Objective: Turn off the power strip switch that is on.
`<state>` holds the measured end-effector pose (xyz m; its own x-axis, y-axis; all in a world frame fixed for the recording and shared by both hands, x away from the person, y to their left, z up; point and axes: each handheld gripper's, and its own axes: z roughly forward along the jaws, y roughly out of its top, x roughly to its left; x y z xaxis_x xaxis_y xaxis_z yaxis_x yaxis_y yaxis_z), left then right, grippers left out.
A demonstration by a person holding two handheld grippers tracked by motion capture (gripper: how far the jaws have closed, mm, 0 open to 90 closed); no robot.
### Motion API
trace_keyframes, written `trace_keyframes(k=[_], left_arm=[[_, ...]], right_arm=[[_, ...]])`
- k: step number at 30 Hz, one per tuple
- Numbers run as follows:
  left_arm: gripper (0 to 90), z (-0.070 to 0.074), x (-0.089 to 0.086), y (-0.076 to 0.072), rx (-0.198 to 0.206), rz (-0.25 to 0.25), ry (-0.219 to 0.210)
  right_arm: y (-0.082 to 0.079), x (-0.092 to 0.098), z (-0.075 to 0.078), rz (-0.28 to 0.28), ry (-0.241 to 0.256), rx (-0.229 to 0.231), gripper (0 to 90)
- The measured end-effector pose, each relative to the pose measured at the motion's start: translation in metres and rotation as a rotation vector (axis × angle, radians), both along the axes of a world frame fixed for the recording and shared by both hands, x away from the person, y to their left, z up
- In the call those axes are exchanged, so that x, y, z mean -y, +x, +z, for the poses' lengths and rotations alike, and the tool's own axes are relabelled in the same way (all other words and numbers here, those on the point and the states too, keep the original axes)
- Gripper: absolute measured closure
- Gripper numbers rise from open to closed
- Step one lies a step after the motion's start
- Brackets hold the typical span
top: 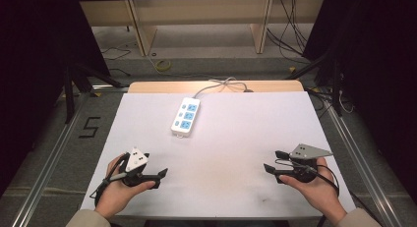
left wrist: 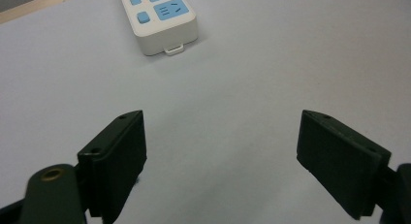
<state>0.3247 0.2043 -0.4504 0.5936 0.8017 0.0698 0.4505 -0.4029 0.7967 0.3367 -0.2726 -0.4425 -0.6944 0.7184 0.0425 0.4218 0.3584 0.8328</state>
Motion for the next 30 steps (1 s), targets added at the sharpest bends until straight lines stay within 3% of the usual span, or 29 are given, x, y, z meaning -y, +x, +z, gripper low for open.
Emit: trace_keyframes(k=[10, 12, 15, 20, 22, 24, 25, 27, 30], left_arm=[[19.7, 0.005, -0.001, 0.005, 0.007, 0.02, -0.007], [30.3, 0.008, 0.0, 0.01, 0.009, 0.017, -0.015], [37.5, 0.013, 0.005, 0.02, 0.026, 0.013, -0.011], [56.8, 0.019, 0.017, 0.04, 0.013, 0.029, 0.0], [72.1, 0.02, 0.02, 0.049, 0.011, 0.042, 0.012], [76.4, 0.021, 0.023, 0.058, -0.002, 0.056, 0.018], [86.1, 0.021, 0.024, 0.061, -0.006, 0.055, 0.031], [89.6, 0.021, 0.027, 0.068, -0.008, 0.072, 0.033], [89.8, 0.022, 0.03, 0.078, -0.03, 0.053, 0.053]], right_arm=[[-0.001, -0.001, 0.0, 0.005, 0.0, -0.002, 34.3], [0.0, -0.001, 0.0, -0.002, 0.0, -0.002, 34.3], [0.0, -0.001, -0.001, 0.002, -0.003, -0.004, 34.3], [-0.002, -0.002, -0.001, 0.003, -0.002, -0.006, 34.3], [-0.001, -0.002, -0.002, 0.002, -0.001, -0.008, 34.4], [-0.001, -0.002, -0.002, 0.001, 0.001, -0.009, 34.3], [-0.001, -0.002, -0.002, 0.003, 0.0, -0.01, 34.3], [-0.002, -0.002, -0.002, 0.007, 0.0, -0.009, 34.3], [-0.002, -0.003, -0.002, 0.007, -0.002, -0.009, 34.3]])
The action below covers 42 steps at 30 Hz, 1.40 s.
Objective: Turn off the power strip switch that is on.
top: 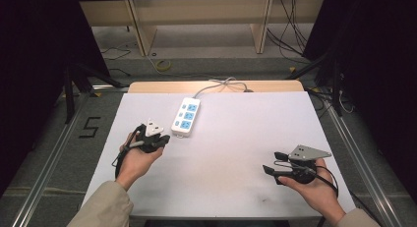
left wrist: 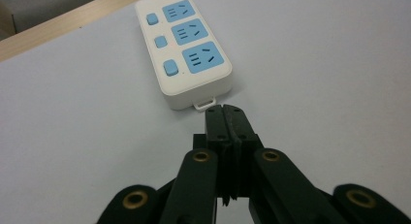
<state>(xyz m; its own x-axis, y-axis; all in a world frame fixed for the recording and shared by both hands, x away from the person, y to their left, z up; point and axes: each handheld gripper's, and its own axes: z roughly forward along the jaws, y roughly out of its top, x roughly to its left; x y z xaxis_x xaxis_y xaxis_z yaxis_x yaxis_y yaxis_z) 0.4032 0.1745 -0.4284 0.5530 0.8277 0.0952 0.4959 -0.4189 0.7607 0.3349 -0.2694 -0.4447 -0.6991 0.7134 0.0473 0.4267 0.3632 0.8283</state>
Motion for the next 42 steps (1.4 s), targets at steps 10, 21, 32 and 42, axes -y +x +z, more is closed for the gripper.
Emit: trace_keyframes(k=[10, 21, 32, 42], left_arm=[[89.9, 0.005, 0.001, 0.031, -0.014, 0.039, 0.0], [89.9, 0.01, 0.01, 0.064, -0.034, 0.06, 0.021], [89.9, 0.007, 0.016, 0.089, -0.078, 0.071, 0.044], [90.0, 0.008, 0.022, 0.107, -0.091, 0.075, 0.055]], right_arm=[[-0.002, -0.002, -0.002, 0.003, -0.012, -0.011, 34.4], [-0.005, 0.0, -0.003, -0.004, -0.015, -0.011, 34.3], [-0.008, 0.003, -0.004, -0.009, -0.021, -0.015, 34.2], [-0.008, 0.003, -0.004, -0.006, -0.021, -0.017, 34.2]])
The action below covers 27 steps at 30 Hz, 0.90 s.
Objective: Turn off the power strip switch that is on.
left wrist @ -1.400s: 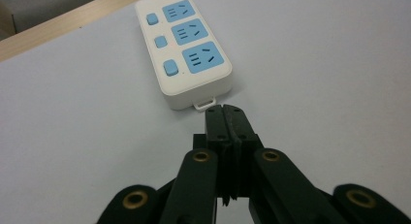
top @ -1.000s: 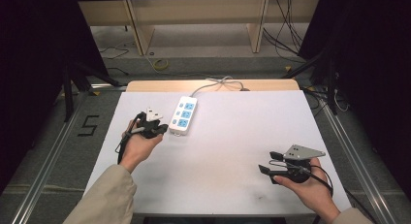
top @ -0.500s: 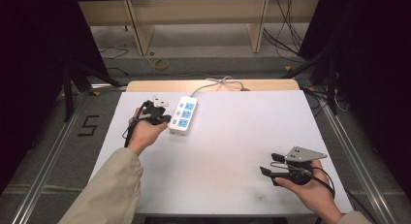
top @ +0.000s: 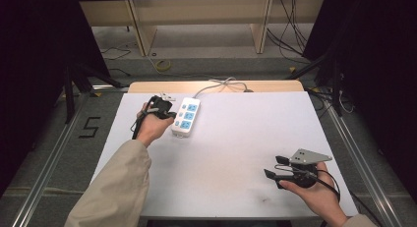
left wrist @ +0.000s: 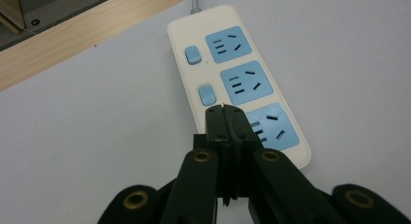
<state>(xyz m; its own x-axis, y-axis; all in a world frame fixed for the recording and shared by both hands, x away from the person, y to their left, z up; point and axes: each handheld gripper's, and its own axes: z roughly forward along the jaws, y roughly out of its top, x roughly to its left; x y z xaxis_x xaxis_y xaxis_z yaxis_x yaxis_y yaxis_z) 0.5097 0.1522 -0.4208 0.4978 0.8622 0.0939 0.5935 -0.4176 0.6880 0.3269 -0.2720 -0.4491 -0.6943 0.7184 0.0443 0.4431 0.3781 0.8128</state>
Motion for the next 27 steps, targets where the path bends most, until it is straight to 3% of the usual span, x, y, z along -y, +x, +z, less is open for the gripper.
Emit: trace_keyframes(k=[27], left_arm=[[89.9, 0.0, 0.013, 0.031, -0.041, 0.013, 0.048]], right_arm=[[-0.001, 0.0, 0.0, 0.004, -0.007, -0.002, 33.8]])
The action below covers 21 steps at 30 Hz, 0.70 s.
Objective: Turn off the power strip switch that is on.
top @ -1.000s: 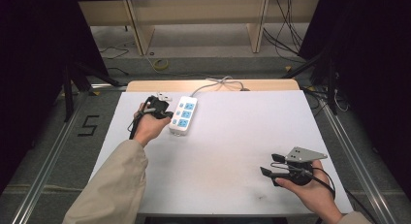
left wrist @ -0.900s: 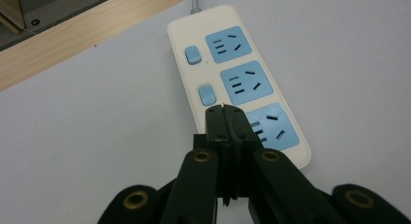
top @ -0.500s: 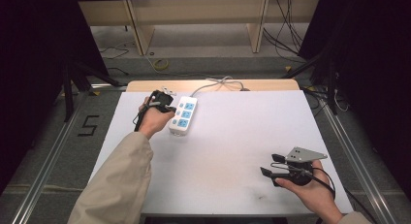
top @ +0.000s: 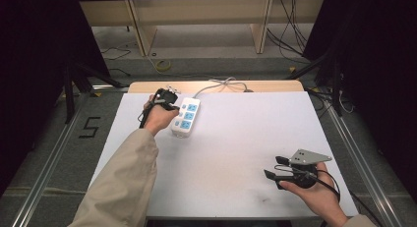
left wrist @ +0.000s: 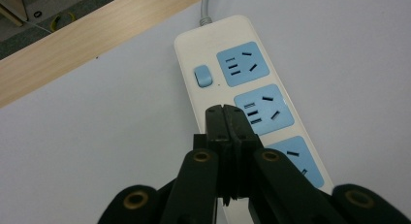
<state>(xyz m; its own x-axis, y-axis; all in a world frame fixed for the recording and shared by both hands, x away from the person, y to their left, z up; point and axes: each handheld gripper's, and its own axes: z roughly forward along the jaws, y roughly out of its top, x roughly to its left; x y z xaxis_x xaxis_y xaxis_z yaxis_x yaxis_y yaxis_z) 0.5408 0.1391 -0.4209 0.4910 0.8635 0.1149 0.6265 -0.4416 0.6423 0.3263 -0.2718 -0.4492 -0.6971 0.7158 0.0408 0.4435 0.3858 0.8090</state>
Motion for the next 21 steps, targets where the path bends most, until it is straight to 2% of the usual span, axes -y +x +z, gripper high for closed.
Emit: trace_keyframes(k=[6, 21], left_arm=[[90.0, -0.005, 0.001, 0.004, -0.017, 0.008, 0.007], [90.0, -0.015, 0.007, 0.012, -0.024, 0.011, 0.01]], right_arm=[[0.0, 0.0, 0.0, 0.001, 0.0, -0.001, 33.8], [0.0, -0.001, 0.0, 0.004, -0.004, -0.001, 33.7]])
